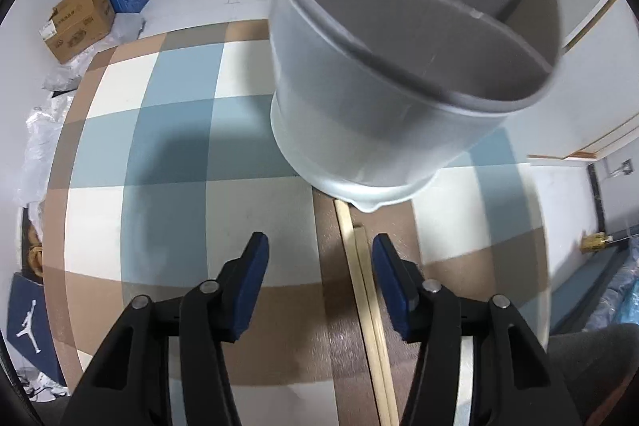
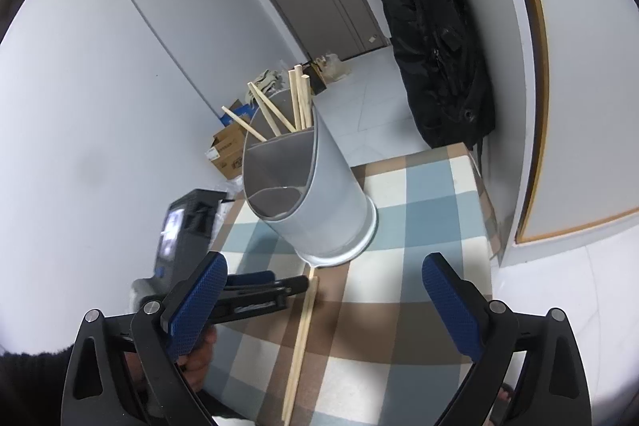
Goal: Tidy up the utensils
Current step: 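Lower both open grippers down to the last sticks on the rug, then close the left gripper on a stick while the right grasps another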
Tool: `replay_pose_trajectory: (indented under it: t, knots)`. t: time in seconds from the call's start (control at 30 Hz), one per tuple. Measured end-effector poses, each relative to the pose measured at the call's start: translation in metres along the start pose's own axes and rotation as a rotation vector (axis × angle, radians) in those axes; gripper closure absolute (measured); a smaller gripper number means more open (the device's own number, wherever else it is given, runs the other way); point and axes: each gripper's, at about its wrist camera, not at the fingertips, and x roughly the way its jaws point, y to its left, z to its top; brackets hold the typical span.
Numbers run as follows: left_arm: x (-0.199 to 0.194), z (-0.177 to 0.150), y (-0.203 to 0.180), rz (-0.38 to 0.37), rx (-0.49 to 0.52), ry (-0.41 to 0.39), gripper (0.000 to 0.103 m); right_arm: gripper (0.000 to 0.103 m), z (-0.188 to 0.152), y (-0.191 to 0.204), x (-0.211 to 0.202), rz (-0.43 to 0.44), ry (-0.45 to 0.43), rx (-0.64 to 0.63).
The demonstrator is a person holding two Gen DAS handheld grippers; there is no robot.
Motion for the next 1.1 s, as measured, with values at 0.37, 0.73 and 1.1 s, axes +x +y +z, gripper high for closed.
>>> replay_pose_trajectory:
  t: [0.37,0.73,1.1]
  knots:
    - [-0.011,-0.020,0.001,0.048,0.054,-0.048,0.095,0.004,0.000,-0.003,-0.002,0.020,-0.002,0.024]
    - [-0.016,-0.017,0.033,-0.063,-0.009,0.027,0.097,0.004,-0.006,0.013,0.011,0.022,0.042,-0.029]
    - [-0.011,0.008,0.037,-0.051,-0.066,0.025,0.099,0.004,-0.014,0.020,0.035,-0.013,0.132,-0.069]
